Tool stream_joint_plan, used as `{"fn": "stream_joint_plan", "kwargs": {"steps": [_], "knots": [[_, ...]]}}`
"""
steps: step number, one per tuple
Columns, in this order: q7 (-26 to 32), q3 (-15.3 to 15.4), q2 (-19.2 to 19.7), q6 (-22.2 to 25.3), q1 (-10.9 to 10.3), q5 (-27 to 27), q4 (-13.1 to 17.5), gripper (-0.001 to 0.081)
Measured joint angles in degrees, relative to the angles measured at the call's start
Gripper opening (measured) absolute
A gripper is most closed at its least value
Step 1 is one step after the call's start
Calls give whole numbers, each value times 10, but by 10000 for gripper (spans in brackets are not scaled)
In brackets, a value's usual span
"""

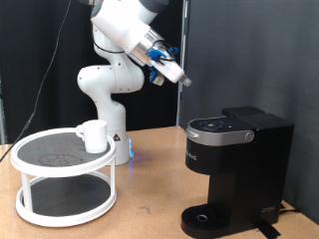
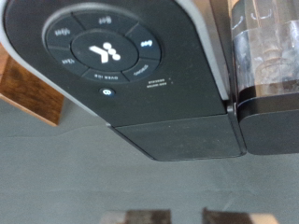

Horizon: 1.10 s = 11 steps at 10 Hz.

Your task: Make a cup of coffee with the keurig machine

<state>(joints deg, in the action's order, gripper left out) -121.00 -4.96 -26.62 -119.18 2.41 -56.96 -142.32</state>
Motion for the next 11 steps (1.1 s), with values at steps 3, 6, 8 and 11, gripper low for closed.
{"fn": "stream_joint_plan", "kwargs": {"steps": [3, 6, 8, 11], "knots": [[22, -35, -53, 30, 8, 1, -44, 0], [23, -42, -70, 40, 11, 4, -59, 0], [12, -44, -83, 50, 26, 34, -71, 0], [2, -60, -132, 78, 65, 83, -102, 0]]}}
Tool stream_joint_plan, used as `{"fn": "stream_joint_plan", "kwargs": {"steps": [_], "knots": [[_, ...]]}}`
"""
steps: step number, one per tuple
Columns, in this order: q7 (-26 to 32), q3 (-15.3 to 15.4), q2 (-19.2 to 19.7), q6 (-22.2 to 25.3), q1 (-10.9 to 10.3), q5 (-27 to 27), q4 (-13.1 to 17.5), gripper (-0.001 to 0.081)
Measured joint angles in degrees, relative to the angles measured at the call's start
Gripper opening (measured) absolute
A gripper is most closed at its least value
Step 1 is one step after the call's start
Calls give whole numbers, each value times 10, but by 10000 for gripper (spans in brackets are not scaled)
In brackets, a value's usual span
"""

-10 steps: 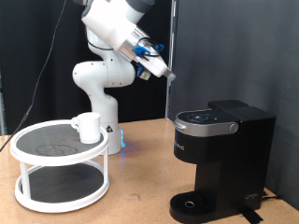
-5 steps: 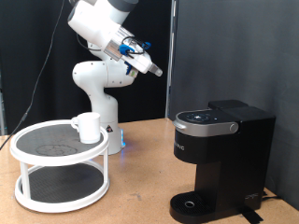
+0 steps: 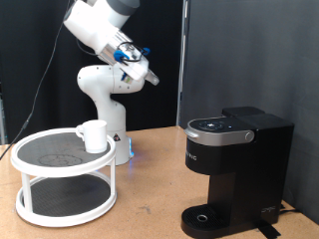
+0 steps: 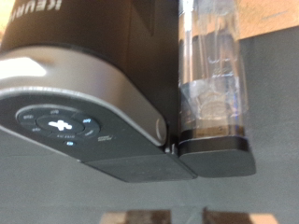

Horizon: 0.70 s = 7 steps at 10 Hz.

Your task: Make a cup of coffee with the keurig machine

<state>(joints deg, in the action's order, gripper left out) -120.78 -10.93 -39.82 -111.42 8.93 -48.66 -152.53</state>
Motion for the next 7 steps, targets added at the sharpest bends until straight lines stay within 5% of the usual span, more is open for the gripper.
{"fn": "stream_joint_plan", "kwargs": {"steps": [4, 7], "knots": [[63, -63, -69, 63, 26, 27, -34, 0], [35, -72, -67, 70, 30, 27, -33, 0]]}}
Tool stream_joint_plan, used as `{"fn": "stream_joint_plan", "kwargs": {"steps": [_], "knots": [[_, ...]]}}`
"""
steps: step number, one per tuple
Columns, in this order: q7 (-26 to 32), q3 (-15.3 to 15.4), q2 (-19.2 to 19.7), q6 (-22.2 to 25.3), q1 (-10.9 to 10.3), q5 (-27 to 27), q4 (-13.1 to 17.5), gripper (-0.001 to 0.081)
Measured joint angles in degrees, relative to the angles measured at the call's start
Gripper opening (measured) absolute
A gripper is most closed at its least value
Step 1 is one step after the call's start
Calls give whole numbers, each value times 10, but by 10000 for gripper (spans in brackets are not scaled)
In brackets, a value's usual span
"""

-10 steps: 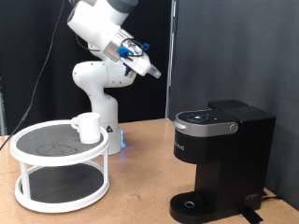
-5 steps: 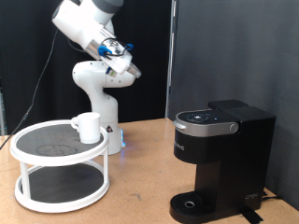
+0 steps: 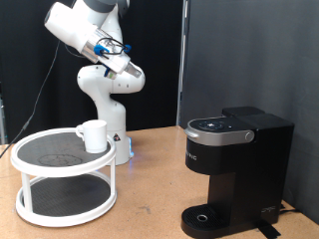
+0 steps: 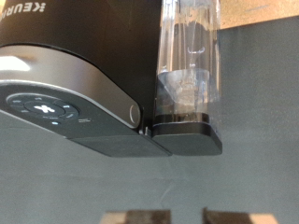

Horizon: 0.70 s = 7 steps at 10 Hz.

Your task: Make a cup of coffee with the keurig machine

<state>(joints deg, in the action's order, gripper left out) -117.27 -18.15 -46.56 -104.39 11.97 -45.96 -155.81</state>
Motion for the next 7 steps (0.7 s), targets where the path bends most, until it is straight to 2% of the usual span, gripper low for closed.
{"fn": "stream_joint_plan", "kwargs": {"steps": [2, 4, 7], "knots": [[-3, -35, -1, 36, 20, 17, 10, 0], [-1, -70, -1, 80, 38, 71, 29, 0], [4, -127, -1, 141, 55, 136, 58, 0]]}}
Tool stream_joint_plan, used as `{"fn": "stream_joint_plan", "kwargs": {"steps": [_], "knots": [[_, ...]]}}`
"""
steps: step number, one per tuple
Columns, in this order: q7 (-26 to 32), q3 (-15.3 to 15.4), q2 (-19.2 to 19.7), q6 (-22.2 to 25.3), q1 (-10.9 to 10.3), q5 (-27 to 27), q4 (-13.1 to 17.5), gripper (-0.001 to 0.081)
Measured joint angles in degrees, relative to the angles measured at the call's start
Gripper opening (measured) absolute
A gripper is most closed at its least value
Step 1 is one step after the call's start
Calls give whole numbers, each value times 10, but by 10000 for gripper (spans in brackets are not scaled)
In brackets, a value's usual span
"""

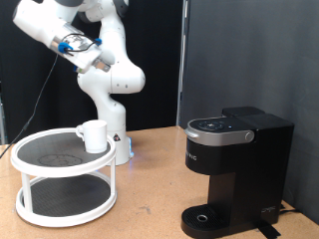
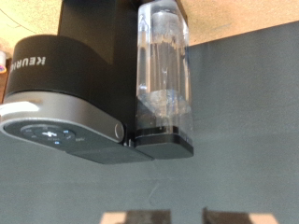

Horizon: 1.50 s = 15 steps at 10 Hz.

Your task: Make a cup of coffee with the keurig machine

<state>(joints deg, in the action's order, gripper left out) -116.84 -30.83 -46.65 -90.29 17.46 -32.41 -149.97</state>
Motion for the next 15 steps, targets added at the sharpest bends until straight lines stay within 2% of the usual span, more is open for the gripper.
{"fn": "stream_joint_plan", "kwargs": {"steps": [2, 5, 10, 15], "knots": [[1, -28, -2, 12, 17, 31, 11, 0], [1, -52, -6, 13, 39, 47, 16, 0], [6, -61, -3, 14, 41, 52, 15, 0], [33, -65, 40, -23, 41, 77, 13, 0]]}}
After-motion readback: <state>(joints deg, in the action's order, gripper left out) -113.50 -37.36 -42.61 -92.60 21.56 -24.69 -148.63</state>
